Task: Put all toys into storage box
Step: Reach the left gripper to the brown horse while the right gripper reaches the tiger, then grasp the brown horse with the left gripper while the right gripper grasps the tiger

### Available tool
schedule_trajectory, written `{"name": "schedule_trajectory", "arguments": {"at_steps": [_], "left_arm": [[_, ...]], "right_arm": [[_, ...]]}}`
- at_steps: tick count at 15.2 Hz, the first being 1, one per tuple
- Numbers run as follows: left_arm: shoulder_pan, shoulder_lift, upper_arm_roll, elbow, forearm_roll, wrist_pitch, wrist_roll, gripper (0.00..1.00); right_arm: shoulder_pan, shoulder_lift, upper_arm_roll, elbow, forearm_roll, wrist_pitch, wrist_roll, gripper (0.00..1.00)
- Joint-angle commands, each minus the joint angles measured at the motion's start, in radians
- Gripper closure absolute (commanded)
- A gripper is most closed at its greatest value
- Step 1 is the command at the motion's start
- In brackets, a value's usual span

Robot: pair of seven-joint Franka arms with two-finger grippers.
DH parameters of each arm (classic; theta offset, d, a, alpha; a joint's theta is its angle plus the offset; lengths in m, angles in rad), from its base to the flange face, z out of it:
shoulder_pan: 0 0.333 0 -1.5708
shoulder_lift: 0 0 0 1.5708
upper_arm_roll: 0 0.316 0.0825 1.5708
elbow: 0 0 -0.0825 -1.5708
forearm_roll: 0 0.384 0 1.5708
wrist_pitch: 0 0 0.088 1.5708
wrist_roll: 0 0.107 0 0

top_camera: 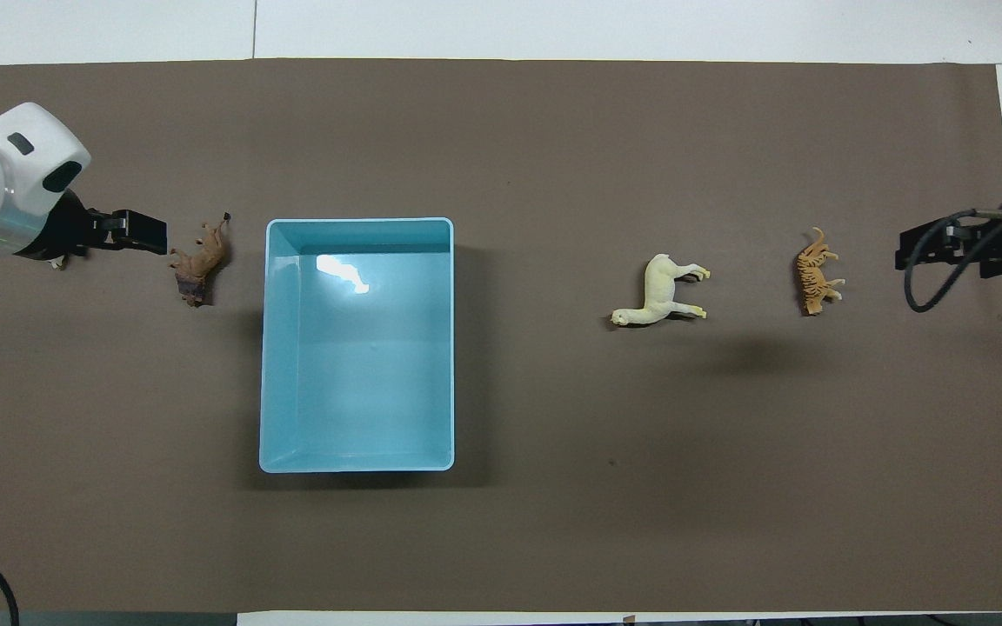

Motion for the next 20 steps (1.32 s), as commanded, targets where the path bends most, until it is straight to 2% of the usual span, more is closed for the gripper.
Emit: {"name": "schedule_trajectory", "arguments": {"at_steps": [1, 5, 8, 12, 14, 20], "left_arm": [[0.022, 0.059, -0.003, -0.072, 0.038, 0.159, 0.068, 0.0], [0.028, 0.11, -0.003, -0.089, 0.088, 0.208, 0.078, 0.0], [0.031, 0.109, -0.005, -0.181, 0.085, 0.3, 0.015, 0.0], [0.033, 0.135, -0.003, -0.21, 0.088, 0.345, -0.005, 0.0], [0.031, 0.141, -0.003, -0.213, 0.088, 0.359, -0.013, 0.12], [0.031, 0.161, -0.005, -0.225, 0.088, 0.386, -0.021, 0.19]], "right_arm": [[0.041, 0.031, 0.006, -0.086, 0.014, 0.161, 0.021, 0.0], [0.042, 0.108, 0.006, -0.123, 0.014, 0.293, 0.021, 0.0], [0.041, 0.139, 0.006, -0.171, 0.014, 0.374, 0.018, 0.0], [0.036, 0.197, 0.006, -0.175, 0.014, 0.434, 0.012, 0.0], [0.035, 0.219, 0.006, -0.175, 0.014, 0.463, 0.009, 0.0], [0.029, 0.234, 0.006, -0.192, 0.013, 0.505, -0.054, 0.0]]}}
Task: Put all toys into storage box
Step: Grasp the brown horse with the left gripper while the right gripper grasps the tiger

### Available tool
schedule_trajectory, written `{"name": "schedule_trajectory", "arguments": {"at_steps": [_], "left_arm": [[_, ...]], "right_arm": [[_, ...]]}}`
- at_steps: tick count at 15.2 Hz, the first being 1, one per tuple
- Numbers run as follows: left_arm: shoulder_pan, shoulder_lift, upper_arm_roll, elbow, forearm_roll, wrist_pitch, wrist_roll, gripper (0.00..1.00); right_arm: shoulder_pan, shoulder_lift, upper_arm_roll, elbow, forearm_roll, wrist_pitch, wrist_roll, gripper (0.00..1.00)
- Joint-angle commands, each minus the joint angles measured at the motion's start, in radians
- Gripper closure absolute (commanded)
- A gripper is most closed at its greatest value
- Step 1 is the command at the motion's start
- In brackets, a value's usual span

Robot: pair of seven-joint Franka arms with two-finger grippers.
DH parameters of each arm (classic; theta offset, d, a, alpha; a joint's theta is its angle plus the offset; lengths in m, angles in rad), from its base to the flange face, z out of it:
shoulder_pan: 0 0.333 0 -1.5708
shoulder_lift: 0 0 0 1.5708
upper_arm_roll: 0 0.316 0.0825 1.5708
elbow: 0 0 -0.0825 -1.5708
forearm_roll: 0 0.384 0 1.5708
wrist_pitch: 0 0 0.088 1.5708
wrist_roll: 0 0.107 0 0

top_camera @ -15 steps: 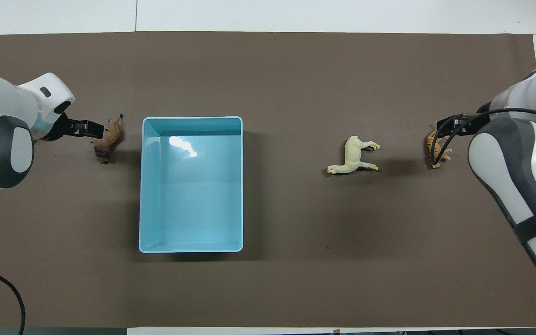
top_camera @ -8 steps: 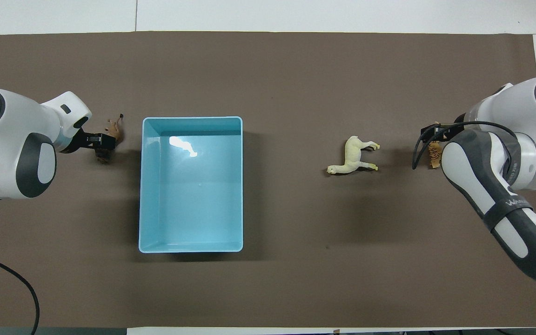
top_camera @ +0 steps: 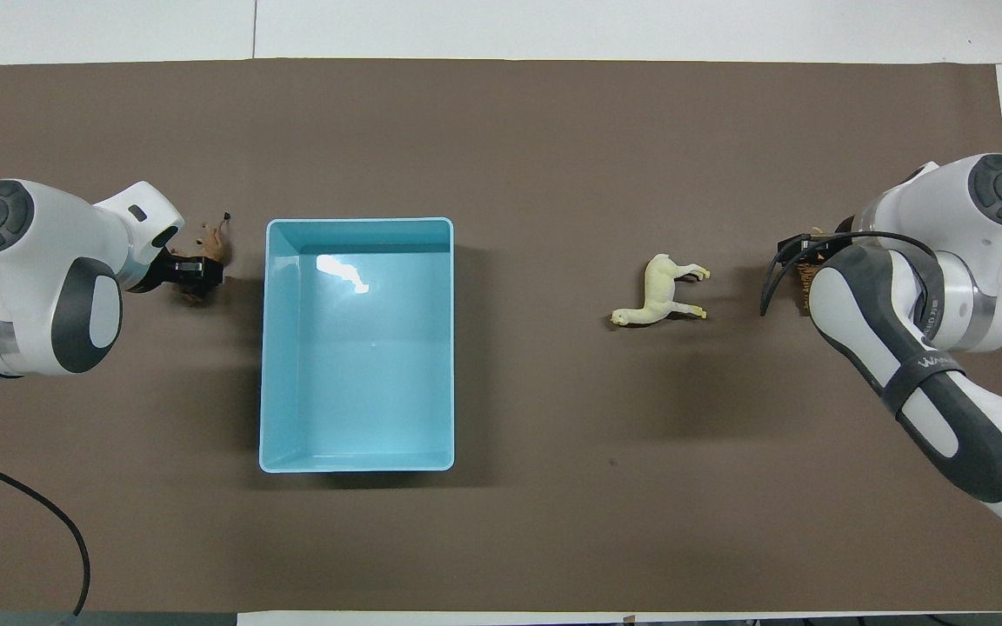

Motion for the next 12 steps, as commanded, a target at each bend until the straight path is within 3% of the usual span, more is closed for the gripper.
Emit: {"name": "schedule_trajectory", "arguments": {"at_steps": [1, 3, 5, 6, 7, 8, 12], "left_arm": [[0.007, -0.007, -0.004, -0.027, 0.027, 0.03, -0.026, 0.24], [0.007, -0.008, -0.004, -0.033, 0.027, 0.029, -0.024, 0.45], [0.007, -0.007, -0.004, -0.024, 0.027, 0.018, -0.024, 0.79], [0.005, -0.007, -0.004, -0.012, 0.024, 0.009, -0.026, 0.9], [0.002, -0.005, -0.004, 0.024, 0.024, -0.023, -0.027, 0.97], [-0.005, -0.005, -0.006, 0.07, 0.024, -0.081, -0.032, 0.98], [-0.042, -0.024, -0.018, 0.268, 0.014, -0.342, -0.11, 0.98]], "right_arm": [[-0.01, -0.01, 0.005, -0.044, 0.012, 0.047, -0.045, 0.0], [-0.009, -0.018, 0.005, -0.081, 0.012, 0.082, -0.072, 0.0], [-0.013, -0.018, 0.005, -0.093, 0.012, 0.091, -0.13, 0.04], [-0.015, -0.018, 0.004, -0.093, 0.012, 0.096, -0.158, 0.25], [-0.015, -0.018, 0.004, -0.093, 0.014, 0.093, -0.169, 0.81], [-0.015, -0.018, 0.004, -0.093, 0.014, 0.093, -0.166, 1.0], [-0.019, -0.018, 0.001, -0.079, 0.014, 0.081, -0.164, 1.0]]}}
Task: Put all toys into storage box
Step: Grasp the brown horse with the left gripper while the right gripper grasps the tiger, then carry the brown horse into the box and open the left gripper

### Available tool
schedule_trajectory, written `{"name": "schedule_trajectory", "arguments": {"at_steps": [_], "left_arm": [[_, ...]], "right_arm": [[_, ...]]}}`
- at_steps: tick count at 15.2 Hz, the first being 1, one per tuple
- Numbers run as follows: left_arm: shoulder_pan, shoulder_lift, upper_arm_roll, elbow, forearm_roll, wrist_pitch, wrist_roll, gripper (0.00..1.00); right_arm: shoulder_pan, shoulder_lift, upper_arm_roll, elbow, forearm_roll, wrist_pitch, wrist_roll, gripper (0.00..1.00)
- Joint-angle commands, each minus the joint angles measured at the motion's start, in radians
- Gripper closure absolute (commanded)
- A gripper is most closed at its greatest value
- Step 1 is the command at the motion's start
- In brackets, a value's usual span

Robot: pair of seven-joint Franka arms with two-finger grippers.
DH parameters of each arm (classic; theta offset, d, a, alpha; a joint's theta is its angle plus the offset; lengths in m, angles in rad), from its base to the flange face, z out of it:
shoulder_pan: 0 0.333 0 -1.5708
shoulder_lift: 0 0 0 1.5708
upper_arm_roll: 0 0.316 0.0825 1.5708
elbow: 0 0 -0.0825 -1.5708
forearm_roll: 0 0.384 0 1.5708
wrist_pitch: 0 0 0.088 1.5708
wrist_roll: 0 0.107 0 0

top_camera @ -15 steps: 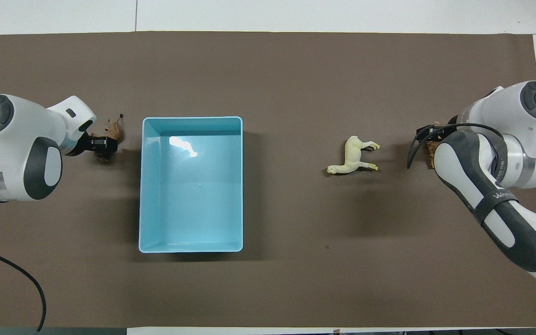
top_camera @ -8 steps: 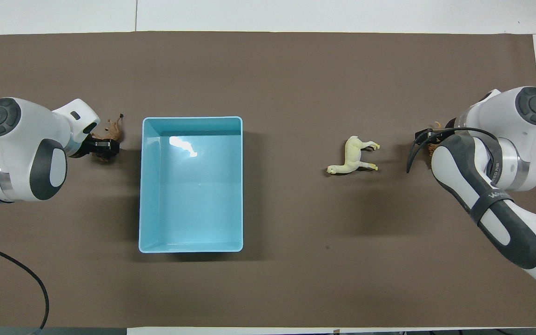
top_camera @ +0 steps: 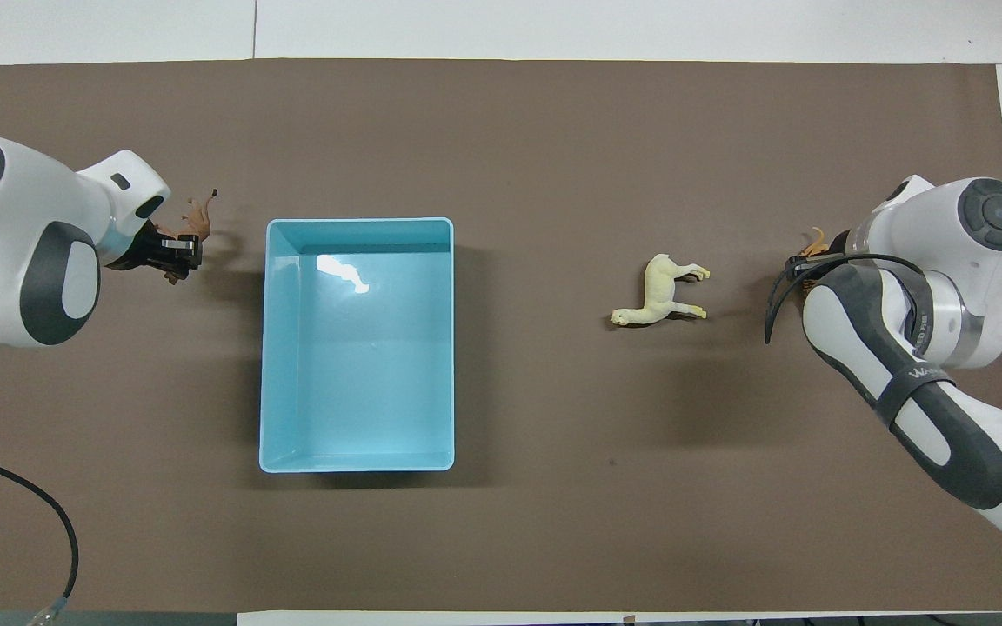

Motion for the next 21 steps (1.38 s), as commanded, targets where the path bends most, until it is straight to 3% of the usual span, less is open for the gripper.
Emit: {"name": "schedule_trajectory", "arguments": {"at_steps": [1, 4, 6, 7, 8, 9, 12, 14, 17, 19, 21], "left_arm": [[-0.079, -0.022, 0.001, 0.14, 0.013, -0.198, -0.12, 0.98], [-0.218, -0.071, -0.001, 0.17, 0.011, -0.322, -0.332, 0.98], [-0.333, -0.111, 0.001, 0.115, 0.011, -0.343, -0.473, 0.95], [-0.376, -0.135, -0.001, 0.063, 0.011, -0.337, -0.512, 0.89], [-0.403, -0.161, 0.001, 0.009, 0.011, -0.33, -0.518, 0.51], [-0.405, -0.171, -0.001, -0.008, 0.011, -0.331, -0.503, 0.01], [-0.386, -0.188, 0.01, 0.002, 0.011, -0.343, -0.42, 0.0], [-0.29, -0.183, 0.013, 0.036, 0.013, -0.327, -0.316, 0.0], [-0.091, -0.153, 0.013, 0.05, 0.016, -0.193, -0.02, 0.0], [0.034, -0.065, 0.013, 0.123, 0.024, -0.143, 0.18, 0.0], [0.133, 0.03, 0.011, 0.215, 0.016, -0.104, 0.278, 0.0]], "right_arm": [[-0.02, -0.006, 0.002, -0.007, 0.014, 0.004, -0.036, 1.0], [-0.023, -0.011, 0.0, 0.025, 0.014, -0.039, -0.036, 1.0], [-0.023, -0.046, -0.001, 0.077, 0.014, -0.132, -0.036, 1.0], [-0.021, -0.067, -0.003, 0.106, 0.014, -0.179, -0.035, 1.0], [-0.021, -0.092, -0.003, 0.143, 0.014, -0.24, -0.034, 1.0], [-0.02, -0.109, -0.003, 0.181, 0.014, -0.297, -0.034, 1.0], [-0.012, -0.146, -0.001, 0.327, 0.017, -0.499, -0.027, 1.0], [0.017, -0.159, 0.016, 0.445, 0.021, -0.654, 0.051, 1.0], [0.216, -0.146, 0.019, 0.643, 0.024, -0.849, 0.366, 1.0], [0.375, -0.103, 0.019, 0.73, 0.059, -0.833, 0.664, 1.0], [0.49, -0.054, 0.017, 0.773, 0.183, -0.719, 0.897, 1.0]]}}
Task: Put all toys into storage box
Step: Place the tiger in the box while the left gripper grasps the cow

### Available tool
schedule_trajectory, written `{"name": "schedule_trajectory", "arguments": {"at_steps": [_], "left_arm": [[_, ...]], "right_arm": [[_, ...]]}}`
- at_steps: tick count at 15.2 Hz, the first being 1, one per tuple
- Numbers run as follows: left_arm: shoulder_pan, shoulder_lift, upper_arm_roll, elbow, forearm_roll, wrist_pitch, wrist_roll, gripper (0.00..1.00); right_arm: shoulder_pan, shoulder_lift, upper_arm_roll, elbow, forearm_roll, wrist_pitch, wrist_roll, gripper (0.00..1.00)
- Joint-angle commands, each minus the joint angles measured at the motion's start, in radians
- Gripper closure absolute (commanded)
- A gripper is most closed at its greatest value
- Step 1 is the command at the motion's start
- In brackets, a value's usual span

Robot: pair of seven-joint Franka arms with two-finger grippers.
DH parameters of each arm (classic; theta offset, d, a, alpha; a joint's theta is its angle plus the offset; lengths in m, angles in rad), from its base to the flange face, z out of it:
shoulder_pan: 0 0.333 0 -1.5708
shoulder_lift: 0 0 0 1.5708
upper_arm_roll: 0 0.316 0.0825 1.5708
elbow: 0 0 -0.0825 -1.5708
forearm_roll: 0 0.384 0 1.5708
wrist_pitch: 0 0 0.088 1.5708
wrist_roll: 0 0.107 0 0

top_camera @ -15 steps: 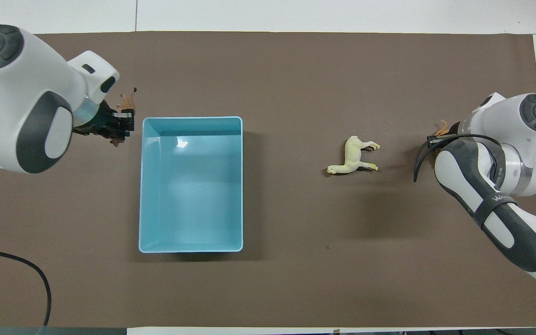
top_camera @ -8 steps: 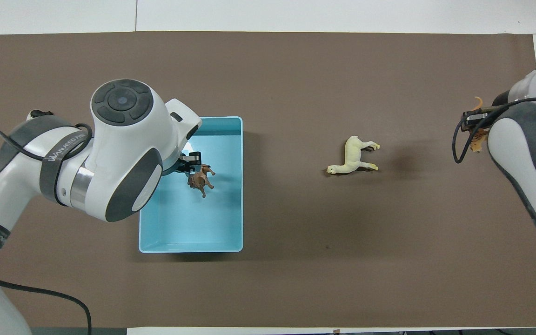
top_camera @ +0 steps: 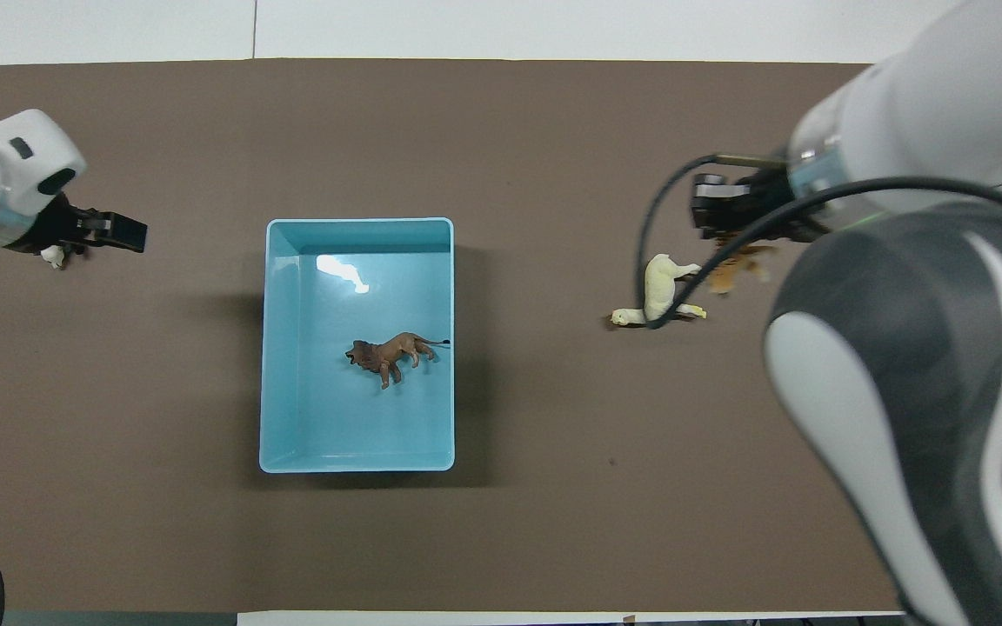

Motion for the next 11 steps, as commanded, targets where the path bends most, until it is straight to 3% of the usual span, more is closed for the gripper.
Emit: {"name": "schedule_trajectory", "arguments": {"at_steps": [1, 2, 4, 7, 10, 11], "left_arm": [[0.098, 0.183, -0.019, 0.169, 0.01, 0.028, 0.078, 0.0], [0.106, 0.259, -0.016, 0.241, 0.008, 0.034, 0.081, 0.0], [0.15, 0.334, -0.016, 0.299, 0.008, 0.089, 0.079, 0.0], [0.167, 0.373, -0.016, 0.294, 0.004, 0.184, 0.076, 0.0], [0.175, 0.384, -0.014, 0.233, 0.007, 0.281, 0.076, 0.0], [0.175, 0.384, -0.014, 0.21, 0.007, 0.289, 0.075, 0.0]], "right_arm": [[0.157, 0.148, -0.008, 0.117, 0.075, 0.113, 0.27, 1.0], [0.229, 0.204, -0.02, 0.131, 0.074, 0.176, 0.306, 1.0], [0.291, 0.273, -0.012, 0.13, 0.054, 0.296, 0.352, 1.0], [0.361, 0.416, -0.012, 0.15, 0.049, 0.468, 0.442, 1.0], [0.381, 0.47, -0.011, 0.148, 0.048, 0.513, 0.455, 1.0], [0.381, 0.468, -0.012, 0.148, 0.046, 0.502, 0.468, 0.01]]}}
